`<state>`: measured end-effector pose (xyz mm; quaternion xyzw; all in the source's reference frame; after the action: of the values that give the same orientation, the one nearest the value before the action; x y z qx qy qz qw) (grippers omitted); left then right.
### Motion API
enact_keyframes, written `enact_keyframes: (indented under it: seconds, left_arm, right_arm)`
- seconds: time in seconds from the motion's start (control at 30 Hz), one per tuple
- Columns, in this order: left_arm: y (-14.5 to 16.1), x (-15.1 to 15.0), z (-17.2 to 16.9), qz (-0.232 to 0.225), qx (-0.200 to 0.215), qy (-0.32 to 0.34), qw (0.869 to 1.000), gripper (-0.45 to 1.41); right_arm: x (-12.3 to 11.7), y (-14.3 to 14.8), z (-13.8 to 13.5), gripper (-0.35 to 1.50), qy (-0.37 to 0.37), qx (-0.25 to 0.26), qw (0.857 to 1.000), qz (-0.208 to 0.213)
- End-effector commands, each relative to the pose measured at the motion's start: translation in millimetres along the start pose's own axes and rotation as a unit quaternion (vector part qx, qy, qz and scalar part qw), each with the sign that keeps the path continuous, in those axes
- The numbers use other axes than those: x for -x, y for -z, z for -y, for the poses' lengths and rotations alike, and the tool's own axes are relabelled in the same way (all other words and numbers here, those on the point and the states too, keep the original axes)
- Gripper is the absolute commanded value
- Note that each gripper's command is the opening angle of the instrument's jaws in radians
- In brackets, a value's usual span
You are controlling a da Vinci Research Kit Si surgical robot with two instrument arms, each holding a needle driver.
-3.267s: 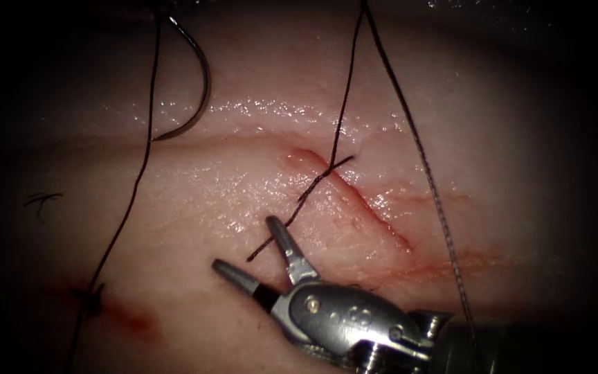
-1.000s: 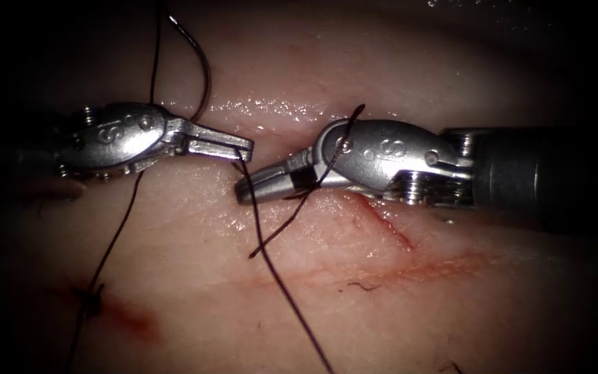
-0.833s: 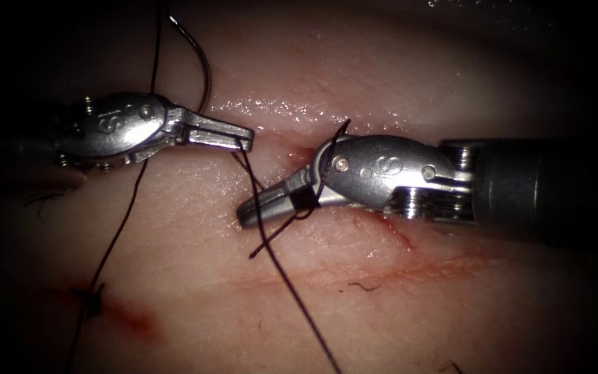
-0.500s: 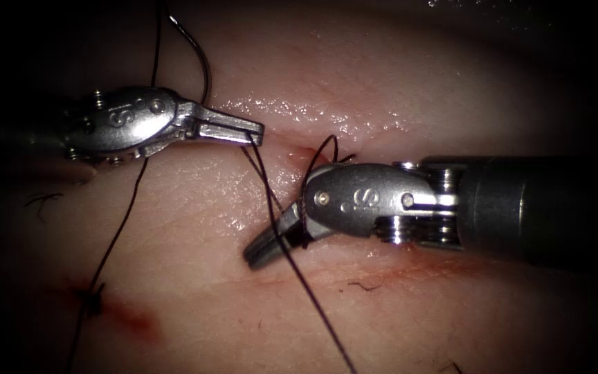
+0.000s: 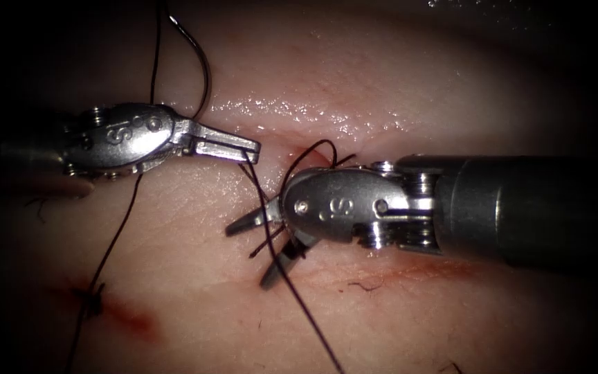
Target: Wound Closure
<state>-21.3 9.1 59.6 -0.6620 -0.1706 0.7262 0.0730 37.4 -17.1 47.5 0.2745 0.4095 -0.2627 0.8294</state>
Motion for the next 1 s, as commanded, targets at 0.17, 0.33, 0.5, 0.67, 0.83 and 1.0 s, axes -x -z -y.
enact_keyframes:
  seconds: [0.17,0.33,0.5,0.67,0.83,1.0]
  left_arm:
    - [-0.2,0.6,-0.2,0.000,0.002,-0.004,1.000,-0.45]
    - [0.0,0.5,-0.4,0.000,0.003,-0.004,1.000,-0.45]
    - [-0.4,0.4,-1.4,0.001,0.002,-0.005,1.000,-0.45]
    - [-1.0,0.4,-4.4,0.003,0.003,-0.008,1.000,-0.45]
    - [-1.7,1.8,-6.9,0.023,0.011,-0.012,1.000,-0.45]
    - [-1.4,3.0,-9.4,0.031,0.018,-0.005,0.999,-0.45]
  right_arm:
    - [0.2,-1.7,-0.5,0.00,0.017,-0.006,0.999,0.031]
    - [0.0,-1.0,-0.1,-0.35,0.034,-0.015,0.999,0.038]
    - [-0.2,1.0,-0.2,-0.35,0.031,0.000,1.000,0.004]
    - [1.0,4.3,-0.6,-0.35,0.022,0.041,0.997,-0.067]
    - [2.8,6.0,-1.1,-0.35,0.013,0.070,0.992,-0.107]
    - [4.4,6.9,-1.4,-0.35,0.002,0.089,0.987,-0.130]
